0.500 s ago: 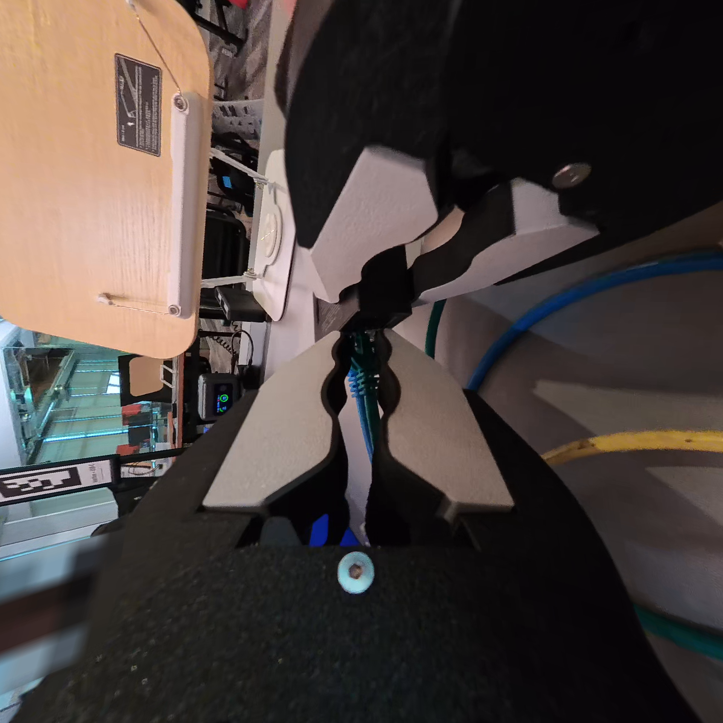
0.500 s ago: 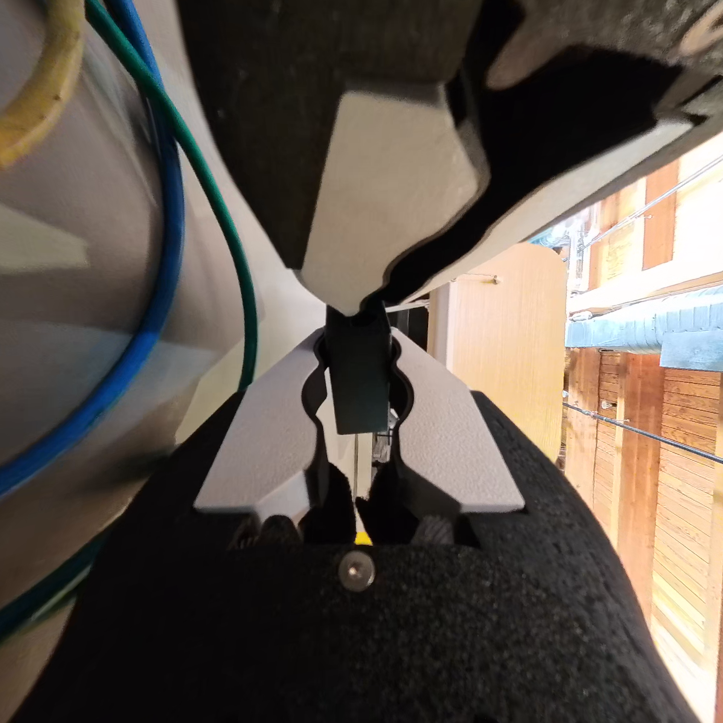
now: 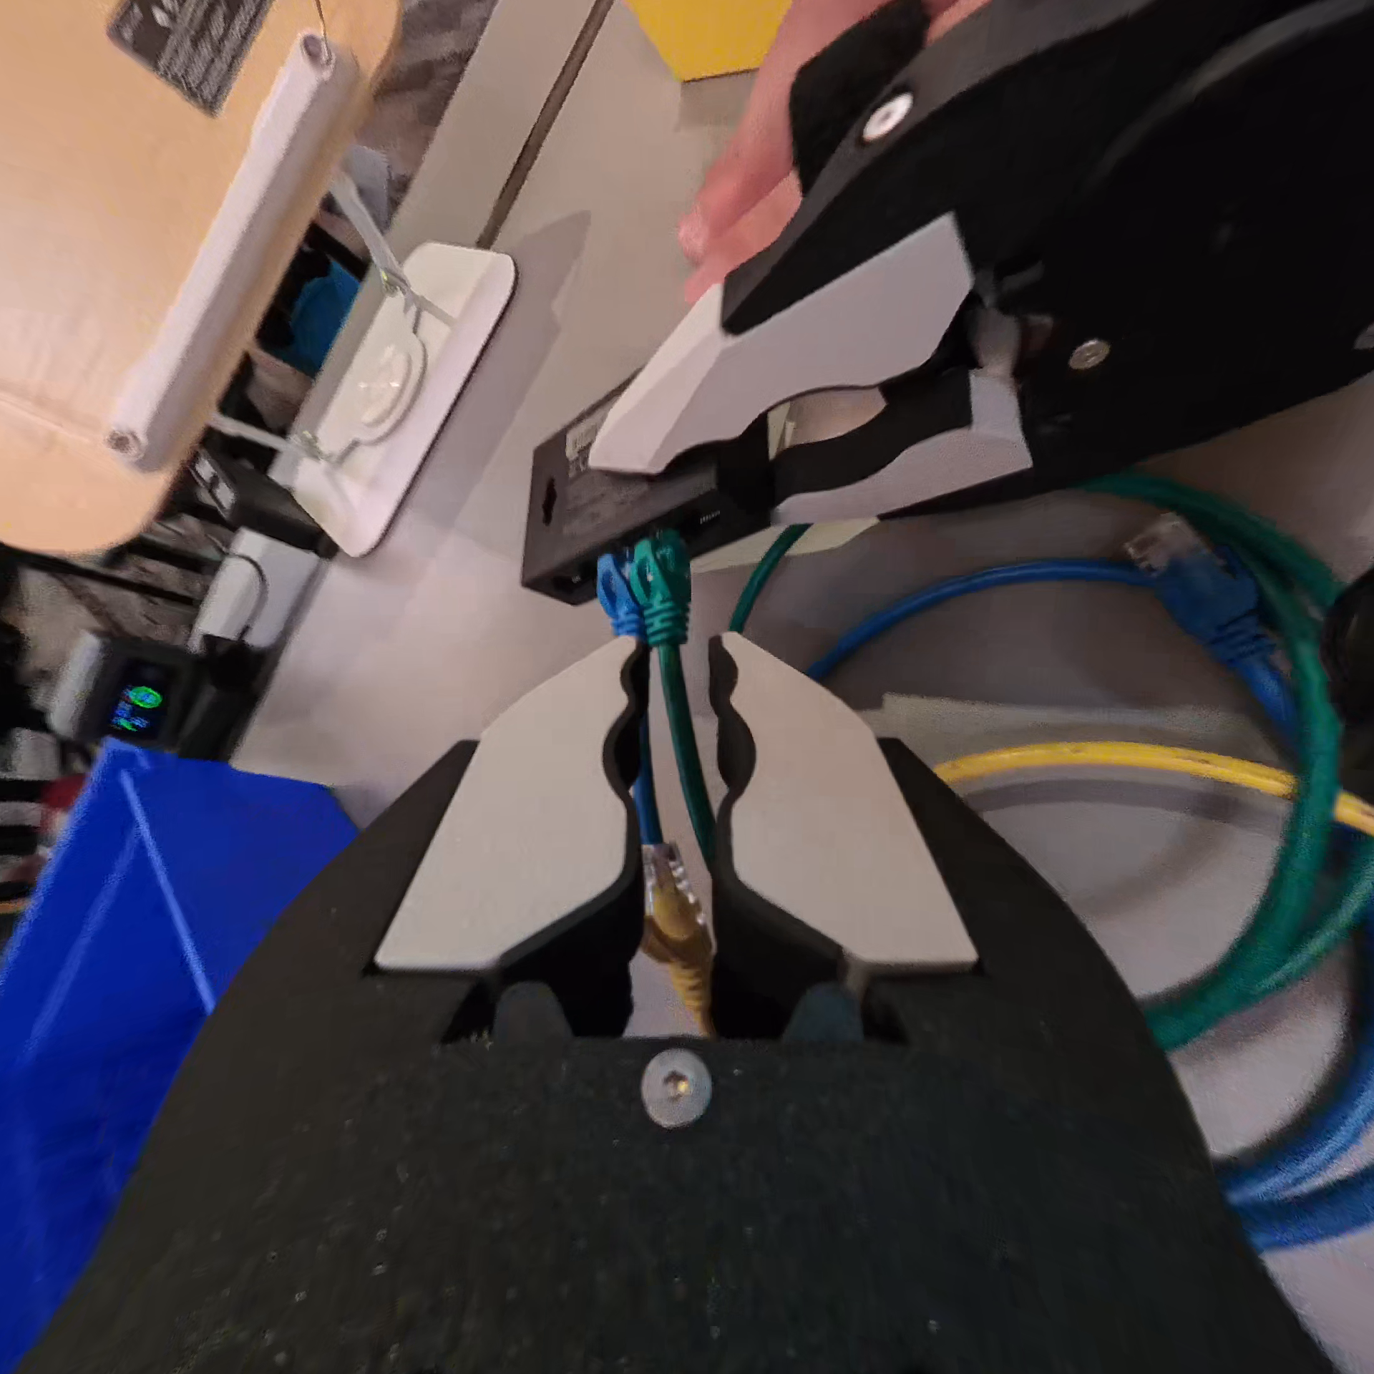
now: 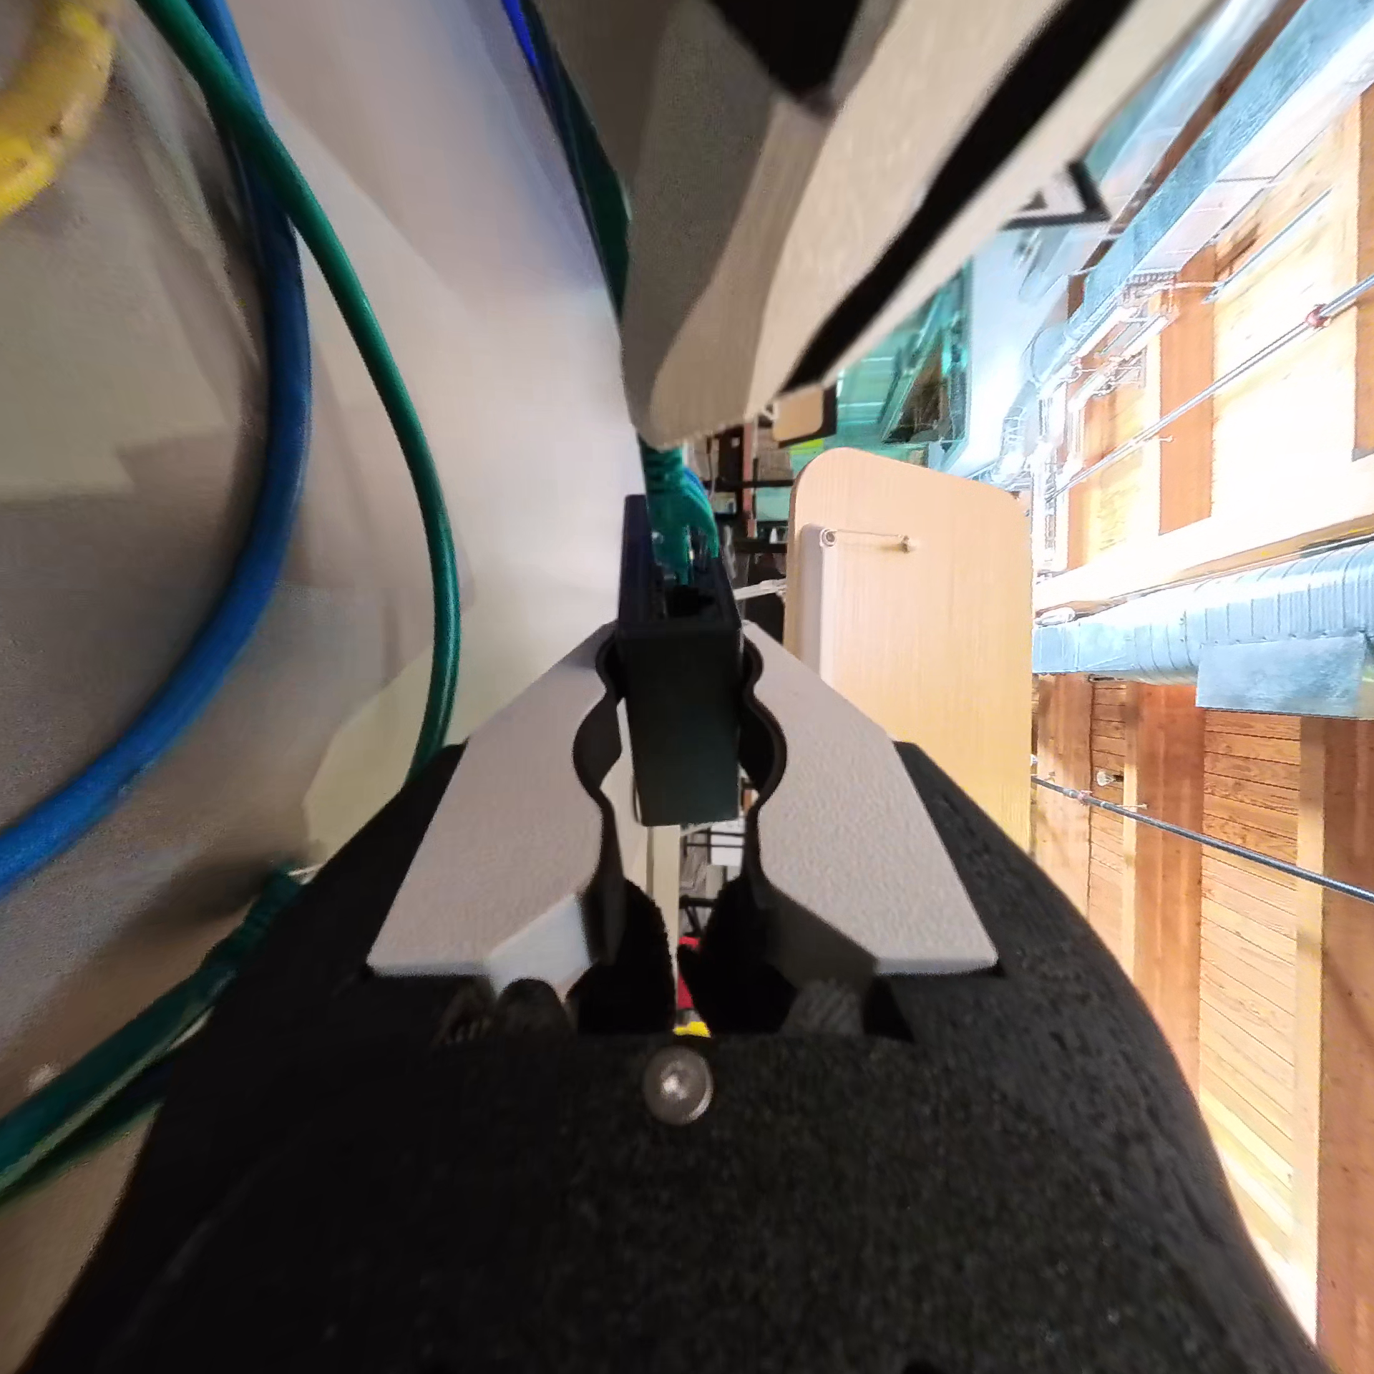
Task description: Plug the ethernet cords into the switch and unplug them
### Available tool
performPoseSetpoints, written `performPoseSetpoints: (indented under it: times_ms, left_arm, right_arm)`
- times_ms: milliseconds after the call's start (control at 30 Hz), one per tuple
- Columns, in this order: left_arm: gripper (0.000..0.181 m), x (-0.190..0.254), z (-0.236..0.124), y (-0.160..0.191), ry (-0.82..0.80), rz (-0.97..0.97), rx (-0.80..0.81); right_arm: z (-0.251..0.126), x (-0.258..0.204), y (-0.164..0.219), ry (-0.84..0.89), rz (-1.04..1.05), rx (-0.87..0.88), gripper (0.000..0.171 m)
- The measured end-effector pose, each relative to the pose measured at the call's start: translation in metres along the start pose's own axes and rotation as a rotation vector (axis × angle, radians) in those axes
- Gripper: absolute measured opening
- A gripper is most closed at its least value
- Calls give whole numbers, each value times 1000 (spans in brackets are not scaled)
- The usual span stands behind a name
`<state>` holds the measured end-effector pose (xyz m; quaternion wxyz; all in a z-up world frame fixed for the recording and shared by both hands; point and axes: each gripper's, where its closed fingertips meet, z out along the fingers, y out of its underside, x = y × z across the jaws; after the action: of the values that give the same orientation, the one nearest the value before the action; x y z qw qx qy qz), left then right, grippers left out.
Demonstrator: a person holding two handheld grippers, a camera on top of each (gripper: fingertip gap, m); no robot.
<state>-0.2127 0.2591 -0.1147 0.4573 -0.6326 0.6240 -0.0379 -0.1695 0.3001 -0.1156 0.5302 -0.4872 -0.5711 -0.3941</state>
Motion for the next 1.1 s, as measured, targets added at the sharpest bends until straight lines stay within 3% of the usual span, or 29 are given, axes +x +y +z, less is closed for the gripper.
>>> performPoseSetpoints:
  times_ms: [333, 767, 967, 1100]
  left_arm:
    - [5, 4, -2, 15, 144, -237, -40]
    - [5, 16, -12, 18, 217, -288, -24]
    - [5, 9, -6, 22, 185, -356, -41]
    - [5, 7, -7, 23, 191, -381, -47]
  right_arm:
    - [-3, -3, -11, 9, 12, 77, 27]
    - [1, -20, -23, -93, 122, 152, 27]
    - [-4, -15, -24, 20, 80, 169, 27]
    - [-13, -18, -34, -33, 143, 215, 27]
